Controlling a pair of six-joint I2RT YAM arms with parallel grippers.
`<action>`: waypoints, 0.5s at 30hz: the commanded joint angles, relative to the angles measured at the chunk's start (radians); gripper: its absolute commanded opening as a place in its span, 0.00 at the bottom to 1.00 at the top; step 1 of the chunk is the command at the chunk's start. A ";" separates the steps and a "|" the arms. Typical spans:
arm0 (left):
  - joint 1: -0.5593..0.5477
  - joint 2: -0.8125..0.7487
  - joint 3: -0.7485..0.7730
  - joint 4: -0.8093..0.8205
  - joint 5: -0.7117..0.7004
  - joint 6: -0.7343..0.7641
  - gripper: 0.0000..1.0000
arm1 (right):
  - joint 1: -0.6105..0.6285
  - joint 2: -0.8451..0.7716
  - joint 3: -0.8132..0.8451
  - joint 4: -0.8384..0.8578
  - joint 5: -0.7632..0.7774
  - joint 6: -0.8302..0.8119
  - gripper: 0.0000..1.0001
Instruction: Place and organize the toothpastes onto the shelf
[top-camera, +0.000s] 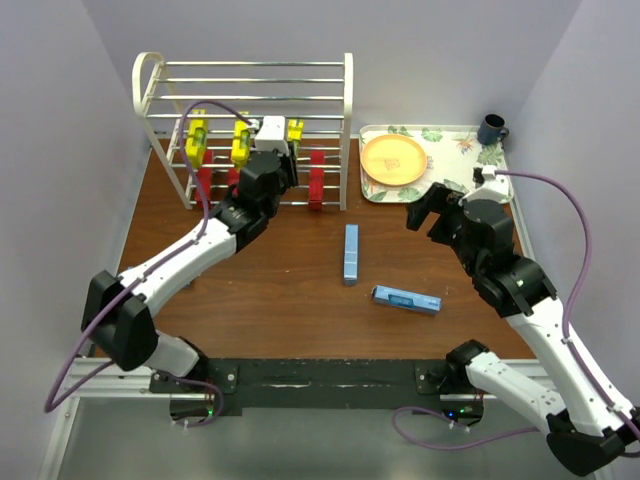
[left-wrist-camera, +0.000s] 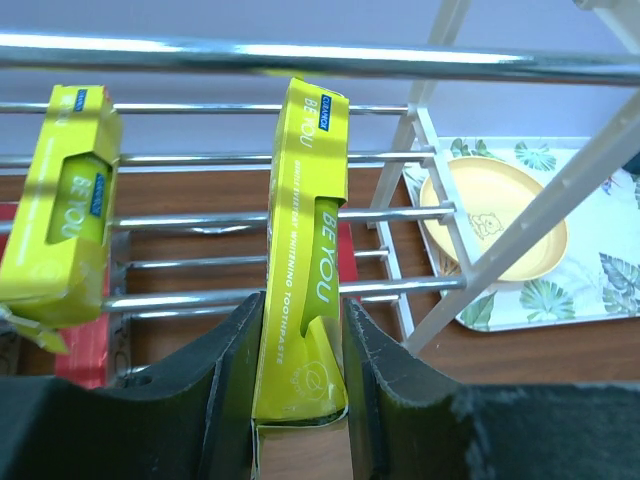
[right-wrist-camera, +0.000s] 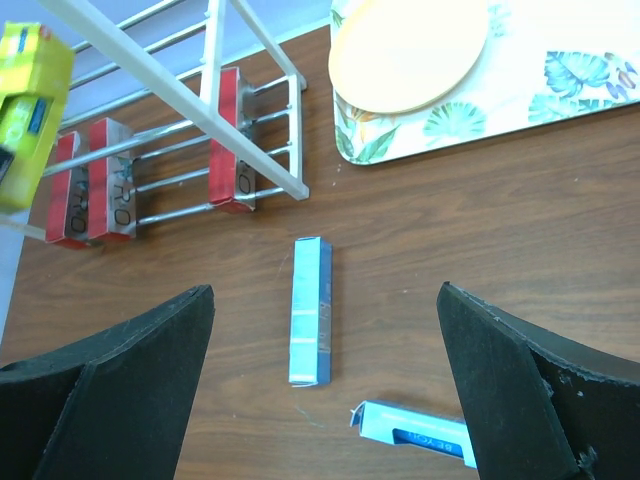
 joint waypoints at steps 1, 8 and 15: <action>0.016 0.083 0.124 0.118 0.010 -0.049 0.11 | -0.004 -0.023 -0.025 0.038 0.028 -0.070 0.99; 0.021 0.172 0.170 0.166 -0.027 -0.102 0.11 | -0.004 -0.050 -0.048 0.044 0.024 -0.123 0.98; 0.025 0.218 0.138 0.255 -0.042 -0.105 0.13 | -0.002 -0.066 -0.080 0.053 0.024 -0.160 0.98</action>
